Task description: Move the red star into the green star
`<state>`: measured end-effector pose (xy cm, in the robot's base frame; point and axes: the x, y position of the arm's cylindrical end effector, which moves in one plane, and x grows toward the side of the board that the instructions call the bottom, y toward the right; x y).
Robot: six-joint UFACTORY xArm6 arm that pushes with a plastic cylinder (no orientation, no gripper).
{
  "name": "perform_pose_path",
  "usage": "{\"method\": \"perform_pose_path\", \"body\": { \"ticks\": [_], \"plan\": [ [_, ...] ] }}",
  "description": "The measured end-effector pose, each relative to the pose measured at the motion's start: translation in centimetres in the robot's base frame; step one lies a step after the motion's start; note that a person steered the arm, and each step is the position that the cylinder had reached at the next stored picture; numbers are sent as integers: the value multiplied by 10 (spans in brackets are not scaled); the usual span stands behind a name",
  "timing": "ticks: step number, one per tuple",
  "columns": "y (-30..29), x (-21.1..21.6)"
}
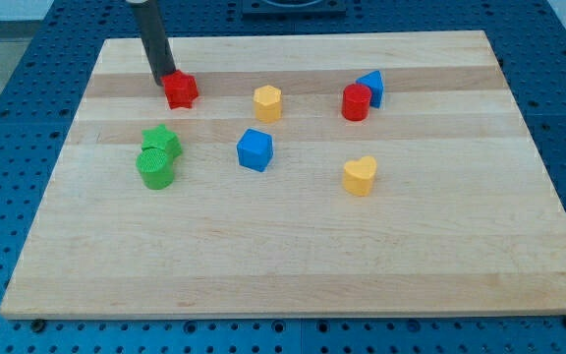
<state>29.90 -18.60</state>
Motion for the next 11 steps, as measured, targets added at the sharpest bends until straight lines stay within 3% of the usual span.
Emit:
{"method": "perform_pose_path", "body": {
  "ticks": [1, 2, 3, 4, 6, 9, 11],
  "plan": [
    [0, 22],
    [6, -28],
    [56, -36],
    [63, -4],
    [42, 1],
    [23, 44],
    [55, 40]
  ]
}}
